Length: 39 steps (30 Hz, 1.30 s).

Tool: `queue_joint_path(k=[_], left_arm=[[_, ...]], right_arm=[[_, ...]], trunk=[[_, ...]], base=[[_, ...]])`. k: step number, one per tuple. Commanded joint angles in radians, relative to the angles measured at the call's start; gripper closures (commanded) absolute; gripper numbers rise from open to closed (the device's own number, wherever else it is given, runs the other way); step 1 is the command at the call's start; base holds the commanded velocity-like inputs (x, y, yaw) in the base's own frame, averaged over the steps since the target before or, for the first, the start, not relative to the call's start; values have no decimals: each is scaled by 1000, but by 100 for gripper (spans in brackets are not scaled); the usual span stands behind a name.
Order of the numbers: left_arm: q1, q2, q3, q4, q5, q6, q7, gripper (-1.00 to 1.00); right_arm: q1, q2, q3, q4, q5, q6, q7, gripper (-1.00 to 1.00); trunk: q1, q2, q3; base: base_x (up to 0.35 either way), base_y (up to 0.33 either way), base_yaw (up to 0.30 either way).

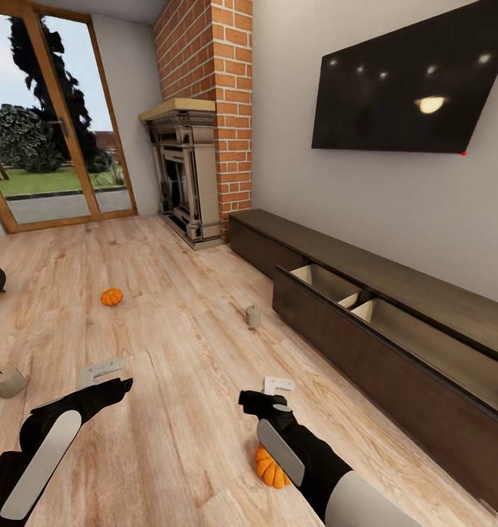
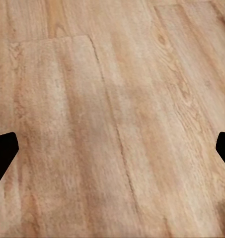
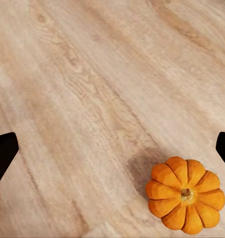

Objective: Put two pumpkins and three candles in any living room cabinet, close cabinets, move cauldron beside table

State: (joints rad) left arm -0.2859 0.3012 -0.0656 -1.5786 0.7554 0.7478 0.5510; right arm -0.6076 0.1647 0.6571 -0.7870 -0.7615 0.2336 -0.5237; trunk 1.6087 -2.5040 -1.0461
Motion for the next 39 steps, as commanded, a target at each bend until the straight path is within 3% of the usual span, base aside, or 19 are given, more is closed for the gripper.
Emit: queue_joint_path(k=[1,4,6,7,9,11,12,15,17,24,30,32,35,37,39], left_arm=[[0,1,-2,-1,10,1,8,-100],[0,1,-2,-1,10,2,2,-100],[0,1,-2,-2,10,2,-5,-100],[0,1,-2,-2,10,2,-7,-100],[1,1,-2,-1,10,2,-15,-100],[1,1,-2,-1,10,2,-20,-100],[1,1,-2,-2,10,1,-26,-100],[1,1,-3,-3,9,2,-35,-100],[1,1,-3,-3,9,2,-38,-100],[1,1,-4,-3,9,2,-42,-100],[1,1,-9,-5,10,2,-61,-100],[1,1,-8,-5,10,5,-134,-100],[1,1,-4,-3,7,26,-313,-100],[1,1,-2,-1,3,34,-382,-100],[1,1,-1,0,0,37,-409,-100]], right_arm=[[-1,-1,2,-2,-6,3,-6,-100],[1,-3,-39,3,-34,5,1,-100],[17,-26,-122,3,-104,3,48,-100],[26,-38,-143,3,-123,3,85,-100],[79,-109,-209,6,-192,3,337,-100],[102,-153,-240,9,-218,4,491,-100],[118,-191,-270,19,-235,6,618,-100],[137,-243,-327,79,-259,7,775,-100],[141,-255,-346,103,-264,7,815,-100],[145,-258,-358,133,-260,9,846,-100],[146,-252,-358,153,-259,12,832,-100],[145,-251,-362,187,-263,27,789,-100],[144,-246,-364,220,-268,54,719,-100],[143,-244,-365,228,-269,61,700,-100],[143,-244,-365,232,-269,64,692,-100]], trunk=[[0,0,-1],[0,0,-1],[0,0,-1],[0,0,-1],[0,0,-1],[0,0,-1],[0,0,-1],[0,0,-1],[0,0,-1],[0,0,-1],[0,0,-1],[0,0,-1],[0,0,-1],[0,0,-1],[0,0,-1]], base=[[0,0,0],[0,0,0],[0,0,0],[0,0,0],[0,0,0],[-15,0,0],[-78,0,0],[-170,0,0],[-267,0,0],[-319,0,0],[-338,0,0],[-339,0,0],[-315,0,0],[-216,0,0],[-123,0,0]])
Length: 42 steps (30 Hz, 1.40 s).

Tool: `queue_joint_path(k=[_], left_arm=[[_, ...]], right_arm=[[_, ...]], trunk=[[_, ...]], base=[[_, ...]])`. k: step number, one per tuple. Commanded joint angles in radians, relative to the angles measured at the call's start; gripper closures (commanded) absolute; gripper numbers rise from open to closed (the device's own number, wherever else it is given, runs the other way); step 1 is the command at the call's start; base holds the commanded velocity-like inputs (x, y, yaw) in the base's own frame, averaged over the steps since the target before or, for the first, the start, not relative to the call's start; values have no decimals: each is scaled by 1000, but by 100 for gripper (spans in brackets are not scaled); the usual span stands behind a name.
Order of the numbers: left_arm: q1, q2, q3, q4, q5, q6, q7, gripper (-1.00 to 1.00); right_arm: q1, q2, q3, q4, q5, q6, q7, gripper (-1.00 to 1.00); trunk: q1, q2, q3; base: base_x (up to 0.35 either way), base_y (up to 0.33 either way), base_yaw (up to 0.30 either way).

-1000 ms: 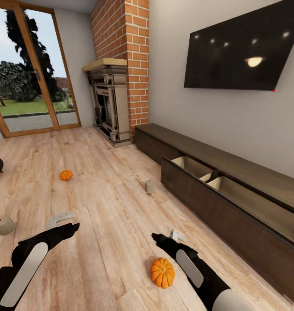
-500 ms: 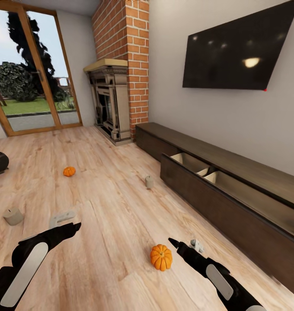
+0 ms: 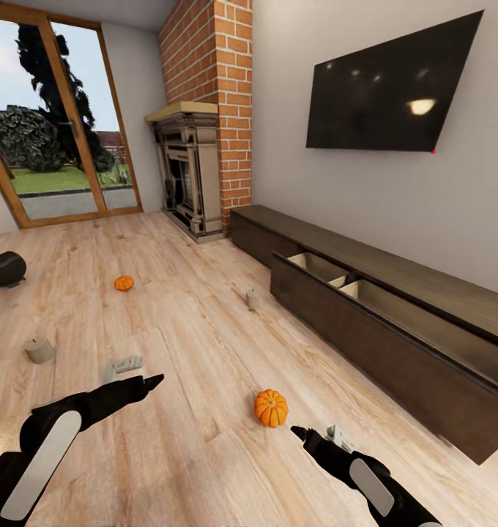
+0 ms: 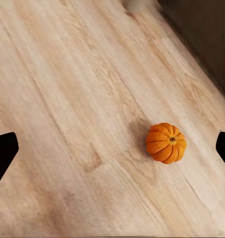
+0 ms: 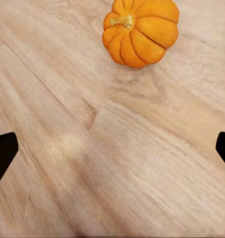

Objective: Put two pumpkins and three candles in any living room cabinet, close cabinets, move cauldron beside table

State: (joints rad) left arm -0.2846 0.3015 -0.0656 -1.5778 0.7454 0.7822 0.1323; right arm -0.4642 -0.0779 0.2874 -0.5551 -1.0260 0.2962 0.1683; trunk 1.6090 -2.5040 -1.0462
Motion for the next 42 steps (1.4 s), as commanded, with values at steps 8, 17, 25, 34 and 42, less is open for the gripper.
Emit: queue_joint_path(k=[8,17,25,34,42], left_arm=[[-1,1,-2,0,5,3,-39,-100],[0,1,-2,0,5,5,-44,-100],[0,1,-3,-1,5,7,-45,-100],[1,1,-5,-1,5,7,-46,-100],[1,1,-5,-1,5,7,-46,-100]], right_arm=[[-3,0,4,7,-2,11,-35,-100],[-4,0,-8,16,-4,11,-89,-100],[-15,8,-50,42,-22,11,-179,-100],[-77,49,-57,51,-67,2,-308,-100],[-175,98,-55,143,-58,-5,-327,-100]], trunk=[[0,0,-1],[0,0,-1],[0,0,-1],[0,0,-1],[0,0,-1]], base=[[-16,0,0],[195,0,0],[112,0,0],[12,0,0],[0,0,0]])
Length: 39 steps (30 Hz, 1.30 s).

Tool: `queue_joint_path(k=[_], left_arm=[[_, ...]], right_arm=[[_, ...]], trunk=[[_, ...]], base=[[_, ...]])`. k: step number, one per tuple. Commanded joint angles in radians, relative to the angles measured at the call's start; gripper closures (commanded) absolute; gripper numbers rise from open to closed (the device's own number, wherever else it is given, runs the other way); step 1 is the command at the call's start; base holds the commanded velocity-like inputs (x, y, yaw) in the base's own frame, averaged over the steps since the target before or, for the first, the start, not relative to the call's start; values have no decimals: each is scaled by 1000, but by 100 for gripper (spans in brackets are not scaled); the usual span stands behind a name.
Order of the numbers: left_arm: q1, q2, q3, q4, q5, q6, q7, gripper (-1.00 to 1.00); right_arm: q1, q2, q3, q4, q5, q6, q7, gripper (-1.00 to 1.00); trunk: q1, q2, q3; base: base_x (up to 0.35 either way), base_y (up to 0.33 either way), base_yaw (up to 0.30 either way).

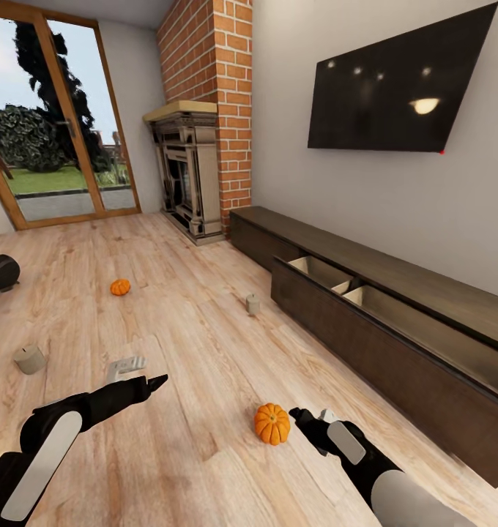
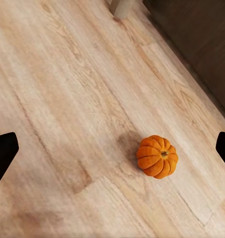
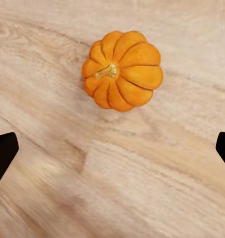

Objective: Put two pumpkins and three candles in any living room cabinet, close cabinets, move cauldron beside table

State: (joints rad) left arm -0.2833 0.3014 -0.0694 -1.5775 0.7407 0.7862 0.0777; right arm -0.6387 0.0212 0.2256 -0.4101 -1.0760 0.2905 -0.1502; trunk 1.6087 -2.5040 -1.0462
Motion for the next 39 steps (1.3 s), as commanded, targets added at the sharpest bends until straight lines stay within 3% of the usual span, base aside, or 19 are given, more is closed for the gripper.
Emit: queue_joint_path(k=[1,10,20,39], left_arm=[[-1,1,-1,-1,9,3,8,-100],[-1,0,-1,-2,9,4,9,-100],[-2,1,-1,0,8,5,14,-100],[-2,1,-1,2,8,4,17,-100]], right_arm=[[-5,7,7,3,-7,-2,-9,-100],[-19,20,10,11,-2,-12,-7,-100],[-19,17,11,13,46,-14,-6,-100],[-19,21,9,-2,43,-87,2,-100]], trunk=[[0,0,-1],[0,0,-1],[0,0,-1],[0,0,-1]], base=[[0,0,0],[94,25,0],[47,17,0],[23,10,0]])
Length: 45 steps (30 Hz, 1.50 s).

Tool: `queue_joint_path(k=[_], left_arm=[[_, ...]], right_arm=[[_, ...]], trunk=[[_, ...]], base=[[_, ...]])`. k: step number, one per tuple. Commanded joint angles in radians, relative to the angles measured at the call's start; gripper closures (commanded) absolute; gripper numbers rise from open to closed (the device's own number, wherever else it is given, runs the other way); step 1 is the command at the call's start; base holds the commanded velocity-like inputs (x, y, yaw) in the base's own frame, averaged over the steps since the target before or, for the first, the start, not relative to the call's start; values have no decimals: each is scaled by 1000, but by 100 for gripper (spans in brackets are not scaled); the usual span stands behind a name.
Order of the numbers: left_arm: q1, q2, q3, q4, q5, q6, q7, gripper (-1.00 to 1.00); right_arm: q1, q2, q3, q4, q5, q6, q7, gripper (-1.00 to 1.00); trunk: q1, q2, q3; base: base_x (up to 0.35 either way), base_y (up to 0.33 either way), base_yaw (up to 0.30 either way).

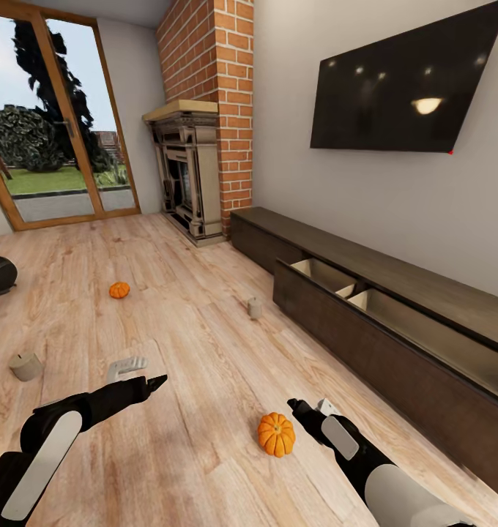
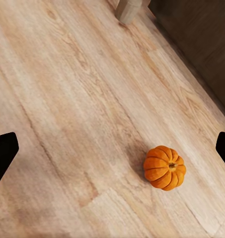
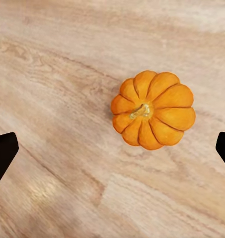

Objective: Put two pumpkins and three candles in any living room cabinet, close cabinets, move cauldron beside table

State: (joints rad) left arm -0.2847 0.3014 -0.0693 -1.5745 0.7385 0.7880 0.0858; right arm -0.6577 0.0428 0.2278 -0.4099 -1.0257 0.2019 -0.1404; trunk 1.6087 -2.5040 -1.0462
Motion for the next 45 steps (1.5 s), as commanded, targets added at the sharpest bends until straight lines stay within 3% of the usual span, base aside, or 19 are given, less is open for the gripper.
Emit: queue_joint_path(k=[1,45], left_arm=[[-1,1,-1,-1,10,3,9,-100],[-1,1,-1,-1,10,2,9,-100]], right_arm=[[0,-1,7,-2,-8,1,-8,-100],[0,0,11,-2,-8,-5,-6,-100]], trunk=[[0,0,-1],[0,0,-1]], base=[[0,0,0],[36,9,0]])
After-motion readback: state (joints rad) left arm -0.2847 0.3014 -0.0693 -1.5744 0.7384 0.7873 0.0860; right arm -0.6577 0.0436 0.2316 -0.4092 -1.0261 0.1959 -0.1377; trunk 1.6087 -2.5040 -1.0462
